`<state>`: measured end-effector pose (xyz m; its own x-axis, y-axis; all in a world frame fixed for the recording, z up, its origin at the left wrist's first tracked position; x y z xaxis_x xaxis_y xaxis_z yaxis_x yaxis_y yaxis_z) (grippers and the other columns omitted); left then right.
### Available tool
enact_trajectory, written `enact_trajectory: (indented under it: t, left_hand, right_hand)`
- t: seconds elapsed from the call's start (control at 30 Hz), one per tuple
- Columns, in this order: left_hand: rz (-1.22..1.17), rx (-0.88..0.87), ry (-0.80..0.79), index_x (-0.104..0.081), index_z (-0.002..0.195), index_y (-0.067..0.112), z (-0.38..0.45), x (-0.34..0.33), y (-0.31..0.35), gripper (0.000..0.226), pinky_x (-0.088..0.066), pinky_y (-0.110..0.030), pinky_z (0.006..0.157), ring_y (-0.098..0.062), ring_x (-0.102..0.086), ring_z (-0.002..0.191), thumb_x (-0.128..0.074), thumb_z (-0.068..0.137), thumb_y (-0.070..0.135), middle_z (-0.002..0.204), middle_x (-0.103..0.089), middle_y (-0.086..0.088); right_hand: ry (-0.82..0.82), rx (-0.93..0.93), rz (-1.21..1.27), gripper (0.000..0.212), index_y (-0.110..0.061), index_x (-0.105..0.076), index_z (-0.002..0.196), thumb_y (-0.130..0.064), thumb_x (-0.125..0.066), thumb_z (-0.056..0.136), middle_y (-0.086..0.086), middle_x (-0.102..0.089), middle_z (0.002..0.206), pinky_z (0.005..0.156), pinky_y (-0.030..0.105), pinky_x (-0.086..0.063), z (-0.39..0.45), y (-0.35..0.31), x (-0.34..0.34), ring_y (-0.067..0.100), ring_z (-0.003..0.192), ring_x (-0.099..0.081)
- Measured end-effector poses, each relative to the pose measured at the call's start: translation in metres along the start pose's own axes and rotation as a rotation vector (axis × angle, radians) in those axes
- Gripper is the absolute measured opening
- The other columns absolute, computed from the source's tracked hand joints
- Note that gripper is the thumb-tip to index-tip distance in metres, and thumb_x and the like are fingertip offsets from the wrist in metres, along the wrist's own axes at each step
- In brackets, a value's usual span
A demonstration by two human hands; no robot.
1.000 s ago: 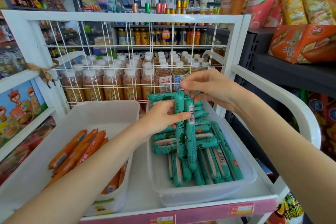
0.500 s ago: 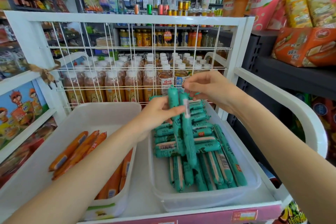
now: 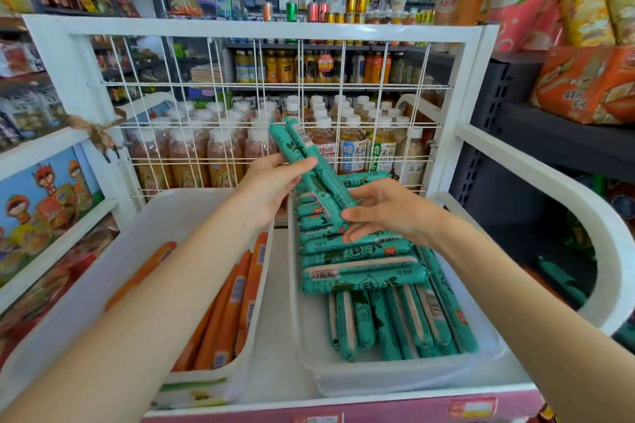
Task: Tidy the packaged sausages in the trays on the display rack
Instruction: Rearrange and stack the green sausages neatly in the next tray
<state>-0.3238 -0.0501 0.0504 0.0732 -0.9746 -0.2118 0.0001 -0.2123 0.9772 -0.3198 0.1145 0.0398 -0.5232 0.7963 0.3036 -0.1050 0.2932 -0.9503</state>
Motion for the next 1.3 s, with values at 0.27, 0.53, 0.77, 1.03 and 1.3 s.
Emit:
enact_trajectory:
  t: [0.27,0.53,0.77,1.03,1.3]
  left_hand:
    - [0.05,-0.007,-0.085,-0.04,0.132,0.02,-0.001,-0.006,-0.002,0.059,-0.054,-0.018,0.059,-0.015,-0.065,0.087,-0.066,0.081,0.005,0.112,-0.064,-0.005]
    - [-0.037,-0.015,-0.081,-0.046,0.128,0.021,0.0,-0.002,0.015,0.053,-0.052,-0.02,0.066,-0.015,-0.061,0.091,-0.063,0.081,0.003,0.113,-0.063,-0.004]
    - [-0.034,-0.045,-0.075,-0.048,0.122,0.019,-0.003,0.003,0.021,0.046,-0.049,-0.026,0.082,-0.016,-0.062,0.091,-0.063,0.082,0.002,0.109,-0.064,-0.003]
    - [-0.037,-0.059,-0.047,-0.051,0.109,0.025,-0.004,0.001,0.021,0.037,-0.05,-0.026,0.083,-0.017,-0.062,0.095,-0.063,0.082,0.002,0.109,-0.064,-0.003]
    - [-0.15,-0.006,0.009,-0.05,0.121,0.017,-0.007,0.0,0.012,0.042,-0.05,-0.015,0.054,-0.015,-0.062,0.09,-0.063,0.083,0.004,0.109,-0.064,-0.005]
  right_hand:
    - [0.028,0.11,0.015,0.018,0.0,-0.062,0.104,-0.005,-0.057,0.088,0.016,-0.068,0.088,0.066,0.019,-0.057,0.005,-0.005,0.001,0.016,0.065,-0.068]
    - [0.003,0.196,0.193,0.027,-0.005,-0.056,0.117,-0.003,-0.044,0.093,0.013,-0.068,0.107,0.077,0.026,-0.057,-0.003,-0.014,0.014,0.022,0.087,-0.07]
    - [0.09,0.296,0.139,0.033,-0.015,-0.061,0.107,0.003,-0.061,0.079,0.002,-0.074,0.088,0.068,0.022,-0.055,-0.009,-0.013,0.013,0.018,0.08,-0.07]
    - [0.175,0.39,0.084,0.027,-0.014,-0.063,0.096,0.007,-0.061,0.079,0.0,-0.073,0.076,0.067,0.018,-0.052,-0.007,-0.014,0.011,0.012,0.073,-0.069]
    - [0.195,0.385,0.026,0.028,-0.017,-0.061,0.097,0.003,-0.065,0.078,0.0,-0.072,0.082,0.076,0.024,-0.055,-0.006,-0.013,0.009,0.015,0.079,-0.069]
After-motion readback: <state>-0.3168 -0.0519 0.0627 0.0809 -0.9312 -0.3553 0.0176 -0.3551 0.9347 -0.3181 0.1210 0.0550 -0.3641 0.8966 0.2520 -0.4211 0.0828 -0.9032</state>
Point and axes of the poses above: each hand's wrist, its own z-axis towards the middle knuckle, its own x-axis out of the back of the hand, y = z × x, the point moved 2 cm from there along z, towards the middle knuckle
